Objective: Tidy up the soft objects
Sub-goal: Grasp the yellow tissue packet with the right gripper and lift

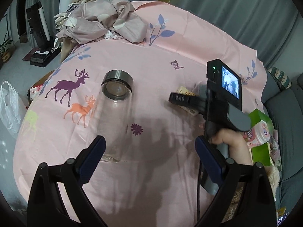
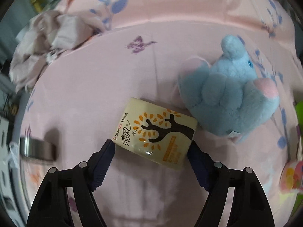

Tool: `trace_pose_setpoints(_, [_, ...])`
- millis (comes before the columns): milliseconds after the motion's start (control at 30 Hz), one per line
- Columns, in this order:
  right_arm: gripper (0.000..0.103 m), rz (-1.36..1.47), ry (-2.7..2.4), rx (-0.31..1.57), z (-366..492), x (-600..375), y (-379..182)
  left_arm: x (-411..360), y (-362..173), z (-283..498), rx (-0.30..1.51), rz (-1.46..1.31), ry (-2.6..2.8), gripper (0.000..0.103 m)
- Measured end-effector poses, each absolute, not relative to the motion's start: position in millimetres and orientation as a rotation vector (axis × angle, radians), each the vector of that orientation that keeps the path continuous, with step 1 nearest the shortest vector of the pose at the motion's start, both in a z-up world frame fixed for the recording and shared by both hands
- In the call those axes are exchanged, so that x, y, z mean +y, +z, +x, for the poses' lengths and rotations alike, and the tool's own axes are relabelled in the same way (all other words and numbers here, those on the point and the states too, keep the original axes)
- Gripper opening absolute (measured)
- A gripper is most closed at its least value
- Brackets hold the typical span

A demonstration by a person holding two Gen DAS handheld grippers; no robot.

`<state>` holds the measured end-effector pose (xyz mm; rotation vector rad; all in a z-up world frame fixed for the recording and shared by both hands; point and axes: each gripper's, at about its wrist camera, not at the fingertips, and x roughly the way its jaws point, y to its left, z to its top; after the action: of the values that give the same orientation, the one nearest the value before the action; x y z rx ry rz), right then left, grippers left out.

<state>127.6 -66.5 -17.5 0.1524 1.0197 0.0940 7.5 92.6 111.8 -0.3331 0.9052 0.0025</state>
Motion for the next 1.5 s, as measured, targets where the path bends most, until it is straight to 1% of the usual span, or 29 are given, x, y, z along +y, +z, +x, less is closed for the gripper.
trace_pose_setpoints(33, [0.072, 0.133, 0.102, 1.019, 125, -66, -17, 92, 111, 8, 0.908, -0.331, 0.004, 0.094])
trace_pose_setpoints(67, [0.045, 0.103, 0.108, 1.022, 119, -66, -17, 92, 111, 8, 0.909, -0.329, 0.005, 0.094])
trace_pose_setpoints(100, [0.033, 0.075, 0.123, 1.031, 113, -67, -17, 92, 111, 8, 0.909, -0.329, 0.007, 0.094])
trace_pose_setpoints(133, [0.033, 0.067, 0.144, 1.037, 105, -69, -16, 91, 111, 7, 0.909, -0.330, 0.009, 0.094])
trace_pose_setpoints(333, [0.034, 0.094, 0.173, 1.085, 83, -91, -12, 90, 113, 4, 0.902, -0.337, 0.021, 0.094])
trace_pose_setpoints(367, [0.043, 0.117, 0.172, 1.087, 84, -94, -8, 90, 114, 4, 0.898, -0.339, 0.015, 0.094])
trace_pose_setpoints(400, [0.064, 0.139, 0.176, 1.082, 85, -96, -5, 90, 114, 3, 0.897, -0.340, 0.014, 0.094])
trace_pose_setpoints(467, [0.088, 0.181, 0.185, 1.027, 92, -96, 5, 92, 112, 5, 0.905, -0.343, 0.016, 0.094])
trace_pose_setpoints(533, [0.089, 0.158, 0.174, 0.981, 102, -88, 13, 95, 111, 6, 0.913, -0.356, 0.016, 0.094])
trace_pose_setpoints(600, [0.089, 0.108, 0.175, 0.982, 117, -79, 14, 98, 110, 7, 0.920, -0.378, 0.009, 0.094])
trace_pose_setpoints(833, [0.088, 0.080, 0.184, 1.053, 157, -62, -10, 99, 106, 11, 0.939, -0.398, -0.022, 0.094])
trace_pose_setpoints(867, [0.081, 0.075, 0.180, 1.048, 157, -62, -12, 98, 106, 11, 0.943, -0.395, -0.024, 0.094])
trace_pose_setpoints(900, [0.079, 0.052, 0.165, 1.027, 154, -61, -12, 97, 105, 12, 0.947, -0.394, -0.025, 0.094])
trace_pose_setpoints(1000, [0.073, 0.020, 0.181, 1.011, 137, -63, -11, 95, 103, 13, 0.953, -0.392, -0.032, 0.094])
trace_pose_setpoints(1167, [0.073, 0.059, 0.240, 1.051, 95, -82, -11, 86, 101, 12, 0.961, -0.367, -0.037, 0.094])
trace_pose_setpoints(1333, [0.073, 0.180, 0.321, 1.096, 36, -114, -16, 74, 98, 9, 0.972, -0.337, -0.049, 0.094])
trace_pose_setpoints(1500, [0.075, 0.269, 0.318, 1.146, 0, -139, -24, 59, 99, 4, 0.970, -0.314, -0.098, 0.093])
